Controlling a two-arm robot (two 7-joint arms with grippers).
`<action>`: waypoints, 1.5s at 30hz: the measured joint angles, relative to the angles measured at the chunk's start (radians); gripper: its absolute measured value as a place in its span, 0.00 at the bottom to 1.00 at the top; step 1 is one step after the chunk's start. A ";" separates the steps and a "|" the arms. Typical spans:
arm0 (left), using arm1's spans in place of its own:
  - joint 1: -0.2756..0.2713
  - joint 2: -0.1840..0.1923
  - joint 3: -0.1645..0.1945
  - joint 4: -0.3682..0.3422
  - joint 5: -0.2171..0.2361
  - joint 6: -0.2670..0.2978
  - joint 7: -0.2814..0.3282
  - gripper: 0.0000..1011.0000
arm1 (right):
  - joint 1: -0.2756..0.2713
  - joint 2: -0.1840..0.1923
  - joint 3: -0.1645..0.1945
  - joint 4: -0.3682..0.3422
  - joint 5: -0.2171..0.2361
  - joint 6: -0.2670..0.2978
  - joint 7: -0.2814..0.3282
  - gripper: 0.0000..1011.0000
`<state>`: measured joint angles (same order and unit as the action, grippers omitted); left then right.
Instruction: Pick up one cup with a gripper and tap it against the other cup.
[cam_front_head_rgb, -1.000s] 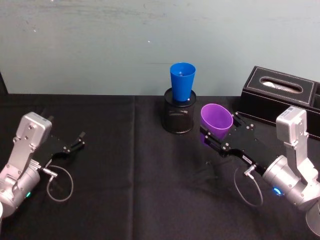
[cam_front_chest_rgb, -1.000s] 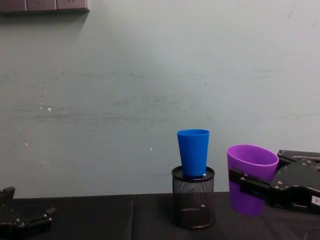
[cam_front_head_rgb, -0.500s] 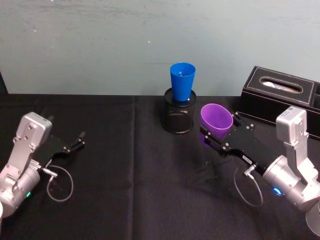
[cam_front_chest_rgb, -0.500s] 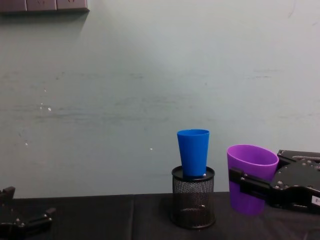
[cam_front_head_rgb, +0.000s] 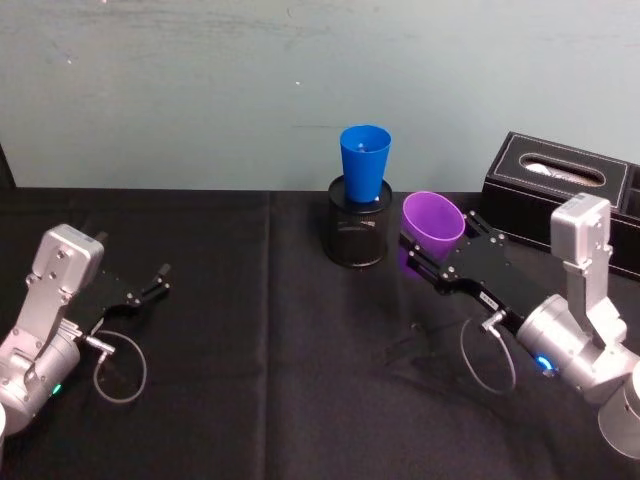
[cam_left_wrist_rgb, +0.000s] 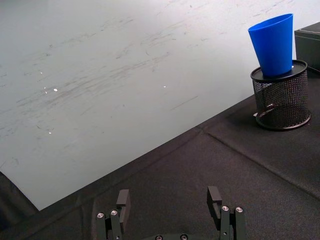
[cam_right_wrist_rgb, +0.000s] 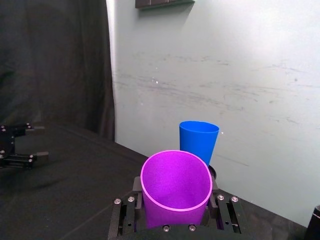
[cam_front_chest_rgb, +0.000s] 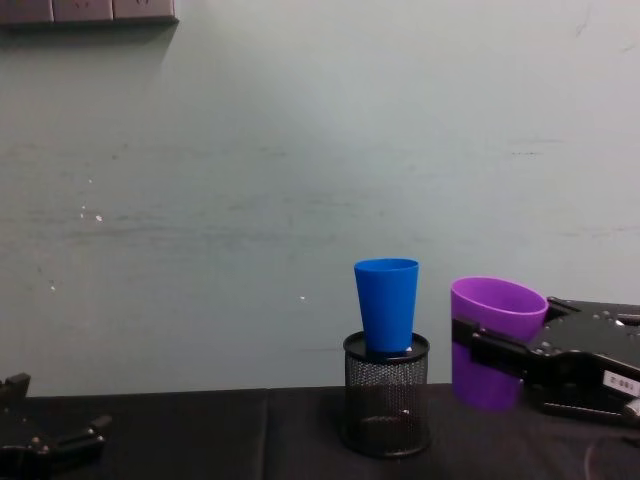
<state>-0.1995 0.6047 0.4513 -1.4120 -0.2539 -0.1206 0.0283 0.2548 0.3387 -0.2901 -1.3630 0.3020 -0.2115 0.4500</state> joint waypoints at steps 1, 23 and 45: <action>0.000 0.000 0.000 0.000 0.000 0.000 0.000 1.00 | 0.005 -0.001 -0.002 0.003 -0.003 0.003 -0.001 0.72; 0.000 0.000 0.000 0.000 0.000 0.000 0.000 1.00 | 0.155 -0.070 -0.041 0.123 -0.064 0.036 -0.031 0.72; 0.000 0.000 0.000 0.000 0.000 0.000 0.000 1.00 | 0.285 -0.137 -0.042 0.323 -0.045 -0.024 0.011 0.72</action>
<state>-0.1995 0.6047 0.4514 -1.4120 -0.2539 -0.1206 0.0283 0.5401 0.2021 -0.3322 -1.0400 0.2572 -0.2354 0.4610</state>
